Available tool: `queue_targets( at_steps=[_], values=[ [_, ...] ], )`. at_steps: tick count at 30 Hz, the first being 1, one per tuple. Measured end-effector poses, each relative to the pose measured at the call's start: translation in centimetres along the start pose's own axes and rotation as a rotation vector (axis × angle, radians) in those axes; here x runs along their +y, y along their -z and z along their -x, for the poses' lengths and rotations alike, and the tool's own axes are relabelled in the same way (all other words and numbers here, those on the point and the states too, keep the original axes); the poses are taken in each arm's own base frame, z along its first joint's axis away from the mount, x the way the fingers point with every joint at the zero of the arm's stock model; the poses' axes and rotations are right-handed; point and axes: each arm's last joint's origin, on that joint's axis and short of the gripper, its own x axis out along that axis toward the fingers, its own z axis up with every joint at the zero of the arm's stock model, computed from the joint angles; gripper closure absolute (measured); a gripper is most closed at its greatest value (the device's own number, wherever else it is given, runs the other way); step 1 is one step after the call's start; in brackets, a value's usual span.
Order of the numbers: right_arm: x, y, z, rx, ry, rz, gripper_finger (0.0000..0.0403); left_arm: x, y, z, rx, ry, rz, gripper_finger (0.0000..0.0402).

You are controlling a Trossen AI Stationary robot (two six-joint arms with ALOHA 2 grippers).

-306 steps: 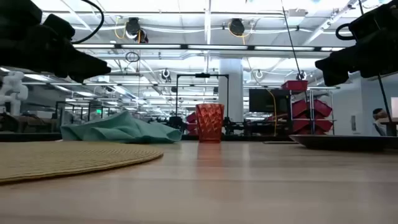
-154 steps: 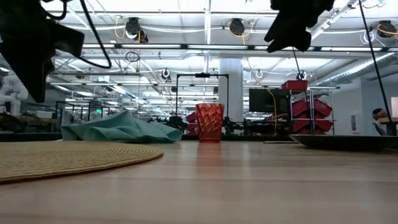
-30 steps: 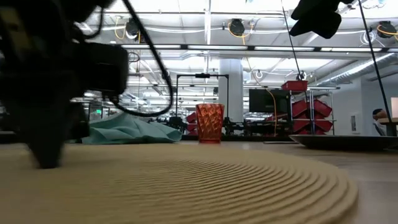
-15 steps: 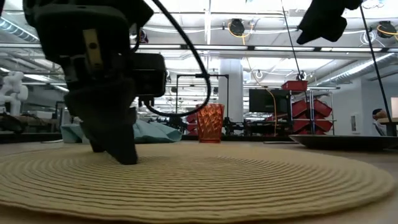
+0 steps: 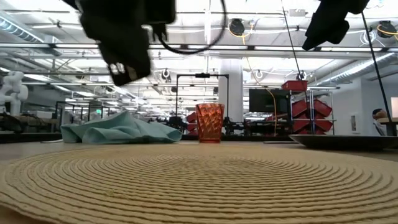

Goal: Set table place
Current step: Put the colored plate on the beige table mat

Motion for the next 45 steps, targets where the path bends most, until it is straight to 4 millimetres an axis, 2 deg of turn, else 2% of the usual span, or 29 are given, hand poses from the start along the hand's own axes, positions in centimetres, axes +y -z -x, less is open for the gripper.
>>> queue_targets(
  at_steps=[4, 6, 11, 16, 19, 22, 26, 28, 31, 35, 38, 43, 45],
  values=[
    [0.0, 0.0, 0.1, -0.006, 0.003, -0.022, 0.0238, -0.9, -0.3, 3.7, -0.054, 0.0, -0.011, 0.0402],
    [-0.1, -0.1, 0.1, -0.017, 0.017, -0.039, 0.0238, -1.2, -0.3, 4.5, -0.077, 0.003, -0.031, 0.0401],
    [-0.6, -0.2, 0.0, -0.029, 0.067, -0.084, 0.0221, 0.1, 0.9, 3.6, -0.051, -0.089, -0.018, 0.038],
    [-2.2, 0.1, -0.1, 0.016, 0.211, -0.124, 0.0174, 2.7, 1.3, 1.6, -0.161, -0.446, 0.013, 0.0336],
    [-3.2, 0.4, 0.0, 0.016, 0.347, -0.099, 0.0149, 4.4, -1.2, 0.9, -0.351, -0.487, 0.04, 0.033],
    [-4.3, 0.3, 0.0, 0.031, 0.424, -0.122, 0.0138, 8.6, -5.2, 0.5, -0.466, -0.319, 0.159, 0.0331],
    [-5.8, 0.1, 0.0, 0.034, 0.514, -0.244, 0.0136, 14.5, -10.0, 0.6, -0.584, -0.046, 0.3, 0.0331],
    [-6.7, 0.4, 0.3, 0.063, 0.579, -0.305, 0.0135, 16.6, -12.2, 1.1, -0.642, 0.043, 0.348, 0.0331],
    [-8.1, 0.9, 1.1, 0.096, 0.701, -0.371, 0.0135, 18.8, -14.8, 1.1, -0.629, 0.098, 0.394, 0.0332],
    [-9.7, 1.3, 2.2, 0.142, 0.773, -0.465, 0.0135, 19.6, -18.2, 0.3, -0.605, 0.099, 0.435, 0.0332],
    [-10.3, 1.1, 2.8, 0.137, 0.729, -0.503, 0.0135, 20.0, -19.8, -0.6, -0.543, 0.084, 0.483, 0.0332],
    [-10.9, 0.9, 3.2, 0.132, 0.66, -0.534, 0.0137, 21.1, -20.4, -2.8, -0.456, 0.069, 0.516, 0.0332],
    [-11.3, 1.3, 2.9, 0.184, 0.63, -0.554, 0.0151, 21.0, -20.4, -3.1, -0.452, 0.067, 0.492, 0.0332]
  ],
)
